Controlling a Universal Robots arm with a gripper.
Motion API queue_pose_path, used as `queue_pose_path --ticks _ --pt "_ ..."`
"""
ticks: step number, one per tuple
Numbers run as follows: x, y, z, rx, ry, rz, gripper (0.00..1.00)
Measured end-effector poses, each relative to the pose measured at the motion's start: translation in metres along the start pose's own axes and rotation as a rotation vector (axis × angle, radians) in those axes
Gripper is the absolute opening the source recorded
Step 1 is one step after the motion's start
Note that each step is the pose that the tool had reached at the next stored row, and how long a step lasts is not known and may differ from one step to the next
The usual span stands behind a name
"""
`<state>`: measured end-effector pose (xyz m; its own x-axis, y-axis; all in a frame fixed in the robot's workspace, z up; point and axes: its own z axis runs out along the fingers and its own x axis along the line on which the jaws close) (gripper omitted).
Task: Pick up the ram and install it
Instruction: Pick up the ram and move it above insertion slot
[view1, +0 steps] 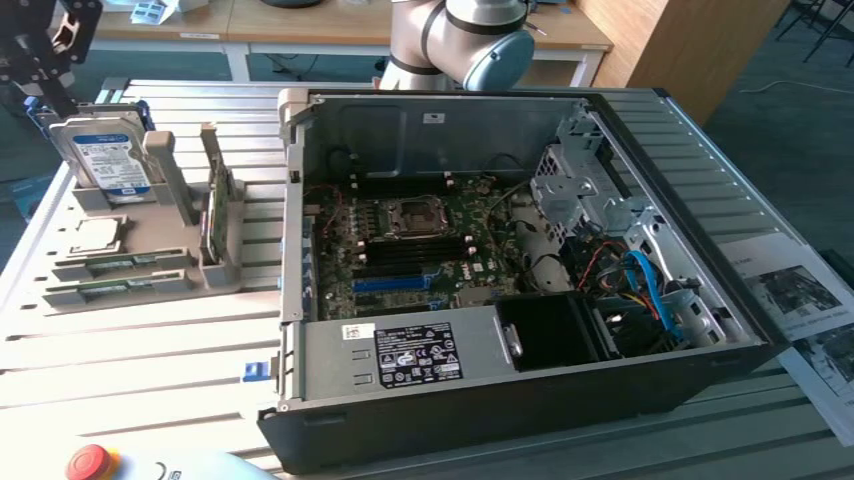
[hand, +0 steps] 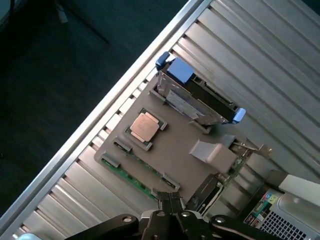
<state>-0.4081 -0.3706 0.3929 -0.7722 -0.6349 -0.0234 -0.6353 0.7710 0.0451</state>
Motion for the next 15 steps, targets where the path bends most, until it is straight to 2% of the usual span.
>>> queue_pose_path --ticks 15 --pt "0.0000 0.0000 0.0001 -0.0064 0.0122 -0.273 0.10"
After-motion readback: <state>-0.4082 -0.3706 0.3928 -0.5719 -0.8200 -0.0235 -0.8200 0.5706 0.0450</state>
